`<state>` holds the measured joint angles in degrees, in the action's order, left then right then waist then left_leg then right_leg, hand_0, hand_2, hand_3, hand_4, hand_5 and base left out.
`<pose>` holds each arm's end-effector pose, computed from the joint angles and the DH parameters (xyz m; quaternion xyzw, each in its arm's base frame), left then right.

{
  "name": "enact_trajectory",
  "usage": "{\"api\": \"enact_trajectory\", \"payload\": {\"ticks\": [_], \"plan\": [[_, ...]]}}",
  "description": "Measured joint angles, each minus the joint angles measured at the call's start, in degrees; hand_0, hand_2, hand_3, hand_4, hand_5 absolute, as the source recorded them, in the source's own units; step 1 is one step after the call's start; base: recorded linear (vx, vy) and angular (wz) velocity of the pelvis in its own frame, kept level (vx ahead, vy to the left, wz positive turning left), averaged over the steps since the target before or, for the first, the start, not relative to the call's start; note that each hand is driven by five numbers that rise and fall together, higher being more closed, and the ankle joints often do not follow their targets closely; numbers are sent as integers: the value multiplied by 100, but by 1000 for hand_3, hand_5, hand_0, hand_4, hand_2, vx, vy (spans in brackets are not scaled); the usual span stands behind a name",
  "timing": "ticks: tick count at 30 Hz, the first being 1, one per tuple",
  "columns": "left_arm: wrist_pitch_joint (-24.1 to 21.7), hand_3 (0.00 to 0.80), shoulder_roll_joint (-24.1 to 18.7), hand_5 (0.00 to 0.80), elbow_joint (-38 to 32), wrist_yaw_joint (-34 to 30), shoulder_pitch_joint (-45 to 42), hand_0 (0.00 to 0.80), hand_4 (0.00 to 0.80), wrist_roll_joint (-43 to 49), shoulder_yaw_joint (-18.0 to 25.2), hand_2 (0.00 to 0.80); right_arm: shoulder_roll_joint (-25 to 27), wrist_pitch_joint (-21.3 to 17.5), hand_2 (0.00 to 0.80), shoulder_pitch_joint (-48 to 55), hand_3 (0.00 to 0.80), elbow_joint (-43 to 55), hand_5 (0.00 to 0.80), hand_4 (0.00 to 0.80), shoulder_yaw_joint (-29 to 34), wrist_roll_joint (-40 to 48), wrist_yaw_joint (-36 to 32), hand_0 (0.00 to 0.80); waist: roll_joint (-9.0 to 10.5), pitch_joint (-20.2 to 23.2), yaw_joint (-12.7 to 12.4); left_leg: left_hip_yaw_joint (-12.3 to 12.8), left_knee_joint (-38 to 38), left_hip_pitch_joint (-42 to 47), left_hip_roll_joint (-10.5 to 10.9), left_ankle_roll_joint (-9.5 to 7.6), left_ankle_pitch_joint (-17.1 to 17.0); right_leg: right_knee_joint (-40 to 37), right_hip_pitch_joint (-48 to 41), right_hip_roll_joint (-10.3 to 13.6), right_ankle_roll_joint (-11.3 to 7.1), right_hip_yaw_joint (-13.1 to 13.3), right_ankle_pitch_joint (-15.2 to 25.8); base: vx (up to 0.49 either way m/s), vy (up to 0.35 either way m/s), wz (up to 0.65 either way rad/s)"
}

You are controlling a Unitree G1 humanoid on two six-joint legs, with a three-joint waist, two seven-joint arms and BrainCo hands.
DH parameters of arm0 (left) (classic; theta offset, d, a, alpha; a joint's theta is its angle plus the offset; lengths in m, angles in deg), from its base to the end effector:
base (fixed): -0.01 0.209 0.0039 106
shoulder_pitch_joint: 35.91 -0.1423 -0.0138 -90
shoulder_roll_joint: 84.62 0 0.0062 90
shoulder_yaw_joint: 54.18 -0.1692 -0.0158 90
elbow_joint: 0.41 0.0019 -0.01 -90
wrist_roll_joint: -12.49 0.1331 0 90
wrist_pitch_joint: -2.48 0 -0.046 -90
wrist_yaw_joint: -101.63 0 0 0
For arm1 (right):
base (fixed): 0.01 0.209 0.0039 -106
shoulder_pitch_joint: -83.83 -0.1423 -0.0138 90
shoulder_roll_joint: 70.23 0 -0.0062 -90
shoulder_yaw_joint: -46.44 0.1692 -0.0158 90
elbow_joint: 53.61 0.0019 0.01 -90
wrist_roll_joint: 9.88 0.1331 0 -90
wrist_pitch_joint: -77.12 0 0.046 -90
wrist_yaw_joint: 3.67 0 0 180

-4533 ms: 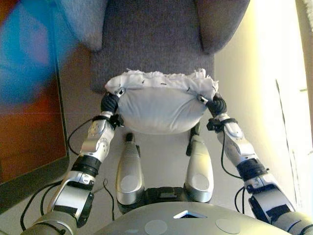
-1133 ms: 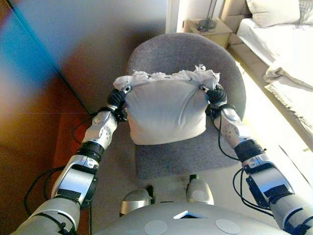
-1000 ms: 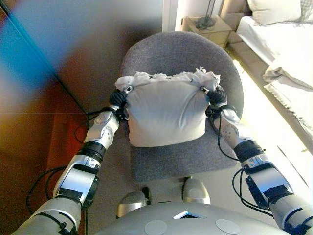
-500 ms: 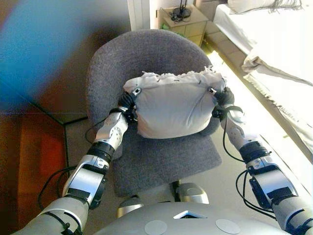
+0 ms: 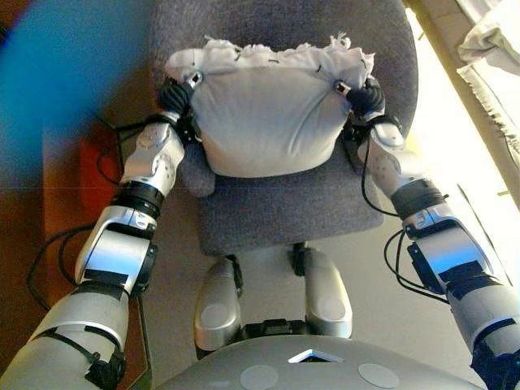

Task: Pick up the cushion and take it to the sofa

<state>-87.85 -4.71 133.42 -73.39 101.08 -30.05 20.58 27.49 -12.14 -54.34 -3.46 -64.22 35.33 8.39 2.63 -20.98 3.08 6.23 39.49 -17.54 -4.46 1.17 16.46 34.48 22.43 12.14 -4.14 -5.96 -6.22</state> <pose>0.3252 0.1928 0.1431 -0.0756 0.0018 0.0091 0.9971 0.3260 -0.1609 0.1475 0.0798 0.0060 -0.0029 0.9968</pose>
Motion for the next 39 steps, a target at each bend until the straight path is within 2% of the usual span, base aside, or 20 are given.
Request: {"api": "enact_trajectory", "payload": {"ticks": [4, 6, 11, 19, 26, 27, 28, 29, 30, 39], "plan": [[39, 800, 7, 800, 510, 8, 303, 800, 800, 1, -249, 800, -9, 4, 800, -202, 800, -367, 800, 800, -107, 52, -88, 800, 5, -3, -36, -19, 251, -58, -5, 16, 105, 234, 38, 28, -36, 33, -114, -64, 17, 1], [107, 800, -20, 800, 1066, 15, 845, 800, 800, -52, -474, 800, -9, 10, 800, -766, 800, -931, 800, 800, -302, 53, -146, 800, 5, -19, -14, -9, 371, -361, 15, -23, 74, 287, 313, 47, -60, 63, -11, -157, 56, 1], [97, 800, 10, 800, 1602, -11, 1402, 800, 800, -218, -718, 800, -56, -12, 800, -1419, 800, -1664, 800, 800, -385, 53, -191, 800, -27, -150, 14, 4, 433, -454, 83, -64, 52, 334, 392, 134, -74, 78, 13, -30, 24, 4], [-135, 800, 29, 800, 1583, 119, 1476, 800, 800, -592, -717, 800, -25, -58, 800, -1677, 800, -1727, 800, 800, -455, 110, -177, 800, -69, -188, 32, 12, 409, -466, 75, -56, 58, 358, 427, 132, -70, 76, -13, 52, -4, 0], [18, 800, 40, 800, 1742, 340, 1635, 800, 800, -544, -842, 800, -54, 92, 800, -1805, 800, -1924, 800, 800, -526, 101, -179, 800, -69, -188, 34, 14, 440, -564, 58, -44, 63, 400, 538, 110, -64, 92, -20, 32, -12, 0], [72, 744, 51, 744, 1841, 333, 1701, 744, 744, -544, -857, 744, -59, 148, 800, -1873, 800, -2027, 800, 800, -608, 96, -178, 800, -69, -188, 37, 10, 455, -586, 57, -27, 86, 412, 560, 108, -69, 94, -43, 63, -14, -1], [115, 0, 68, 0, 1876, 330, 1724, 0, 0, -545, -858, 0, -79, 197, 800, -1914, 800, -2115, 800, 800, -650, 55, -169, 800, -69, -187, 39, 10, 471, -609, 50, -47, 58, 432, 585, 105, -57, 97, -12, 0, 0, 0], [120, 0, 97, 0, 1961, 289, 1765, 0, 0, -548, -876, 0, -69, 228, 53, -1969, 53, -2216, 53, 53, -761, -24, -147, 53, -72, -190, 39, 6, 477, -632, 51, -39, 64, 437, 607, 101, -51, 99, -29, 0, 0, 0], [126, 0, 104, 0, 2048, 283, 1795, 0, 0, -549, -889, 0, -62, 257, 0, -1991, 0, -2285, 0, 0, -802, -62, -124, 0, -72, -190, 39, 8, 486, -633, 49, -14, 86, 443, 606, 99, -54, 100, -53, 0, 0, 0], [107, 0, 77, 0, 2300, 288, 2094, 0, 0, -670, -893, 0, -14, 294, 0, -2160, 0, -2602, 0, 0, -706, -52, -140, 0, -89, -171, 32, -2, 546, -601, 36, 18, 122, 553, 584, 110, -39, 99, -128, 36, 5, 1]]}}
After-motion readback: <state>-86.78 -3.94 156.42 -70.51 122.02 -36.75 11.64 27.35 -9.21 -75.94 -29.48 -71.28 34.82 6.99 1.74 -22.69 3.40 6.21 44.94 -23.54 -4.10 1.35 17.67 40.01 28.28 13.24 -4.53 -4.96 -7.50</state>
